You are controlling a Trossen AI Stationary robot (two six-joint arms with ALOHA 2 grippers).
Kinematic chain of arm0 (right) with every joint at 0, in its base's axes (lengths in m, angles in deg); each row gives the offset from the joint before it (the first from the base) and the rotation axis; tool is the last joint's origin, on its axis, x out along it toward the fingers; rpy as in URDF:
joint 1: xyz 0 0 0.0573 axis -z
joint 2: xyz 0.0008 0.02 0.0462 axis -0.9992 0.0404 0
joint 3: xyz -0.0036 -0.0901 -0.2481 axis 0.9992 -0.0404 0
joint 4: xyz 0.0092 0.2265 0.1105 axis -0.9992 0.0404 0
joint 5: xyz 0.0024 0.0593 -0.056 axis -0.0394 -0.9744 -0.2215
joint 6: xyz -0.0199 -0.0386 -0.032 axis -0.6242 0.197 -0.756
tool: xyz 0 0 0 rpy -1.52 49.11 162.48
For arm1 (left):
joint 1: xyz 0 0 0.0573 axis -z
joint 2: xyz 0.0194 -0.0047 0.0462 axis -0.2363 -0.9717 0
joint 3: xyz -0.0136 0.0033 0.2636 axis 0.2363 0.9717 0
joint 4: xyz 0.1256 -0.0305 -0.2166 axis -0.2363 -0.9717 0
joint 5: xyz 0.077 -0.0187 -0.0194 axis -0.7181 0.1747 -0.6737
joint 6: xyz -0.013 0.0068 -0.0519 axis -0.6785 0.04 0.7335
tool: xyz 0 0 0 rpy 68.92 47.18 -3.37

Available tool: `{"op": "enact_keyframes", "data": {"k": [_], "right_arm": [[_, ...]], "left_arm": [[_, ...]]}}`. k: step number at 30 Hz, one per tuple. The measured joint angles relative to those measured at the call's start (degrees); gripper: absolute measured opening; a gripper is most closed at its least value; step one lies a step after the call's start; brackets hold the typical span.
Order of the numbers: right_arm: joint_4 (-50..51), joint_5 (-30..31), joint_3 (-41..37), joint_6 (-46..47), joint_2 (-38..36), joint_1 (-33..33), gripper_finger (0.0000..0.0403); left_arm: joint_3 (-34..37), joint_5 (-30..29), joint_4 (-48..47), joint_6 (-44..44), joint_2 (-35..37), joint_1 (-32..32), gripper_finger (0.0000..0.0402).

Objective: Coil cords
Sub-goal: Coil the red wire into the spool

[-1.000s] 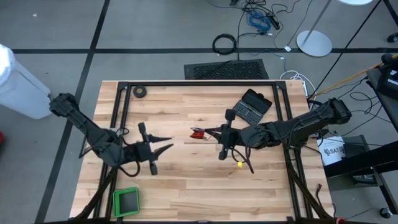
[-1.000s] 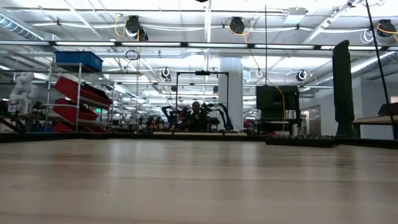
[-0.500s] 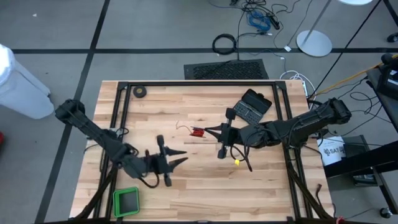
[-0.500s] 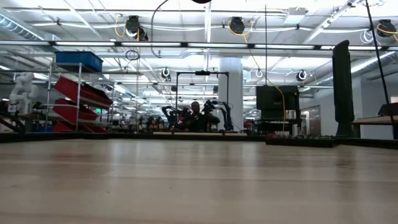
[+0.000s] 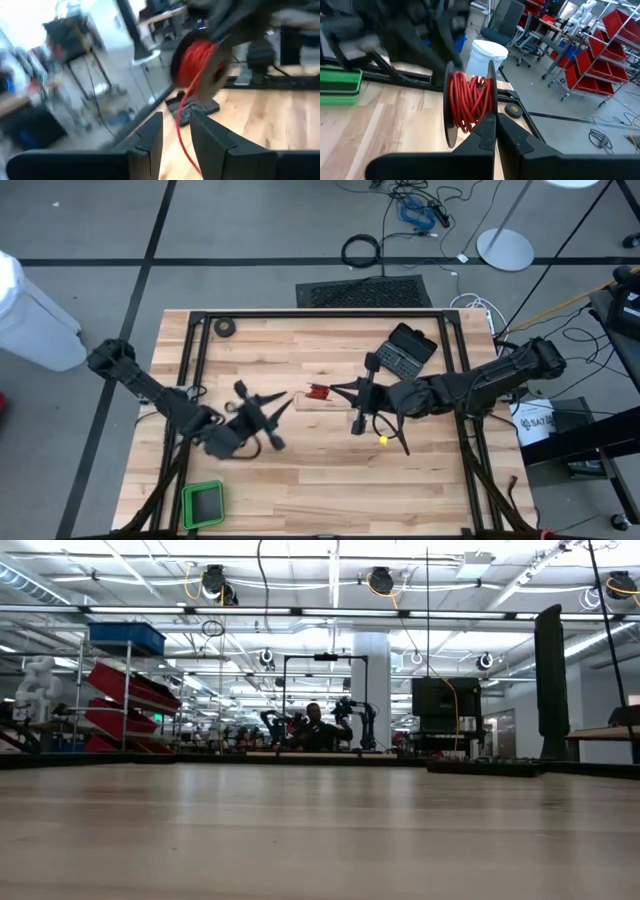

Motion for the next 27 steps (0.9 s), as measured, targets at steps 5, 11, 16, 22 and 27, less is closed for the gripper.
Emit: {"op": "enact_keyframes", "data": {"k": [5,11,16,22,27], "right_arm": [[-0.3,0.0,0.0,0.2,-0.7,0.0,0.0000],[0.0,0.1,0.0,-0.7,-0.9,-0.1,0.0000],[0.0,0.0,0.0,-1.3,-0.9,-0.1,0.0000],[0.1,0.0,0.0,-1.4,-0.9,-0.1,0.0000],[0.5,0.0,0.0,-1.3,-0.9,-0.2,0.0000]], "left_arm": [[3.4,7.2,-4.5,16.3,-0.8,-3.2,0.0105],[4.9,5.0,-2.1,20.5,-4.0,-2.6,0.0105],[4.9,9.6,3.4,19.9,-8.0,-3.9,0.0105],[4.9,15.2,6.8,18.5,-11.7,-4.5,0.0122],[4.8,7.9,6.5,8.7,-11.4,-0.6,0.0134]]}}
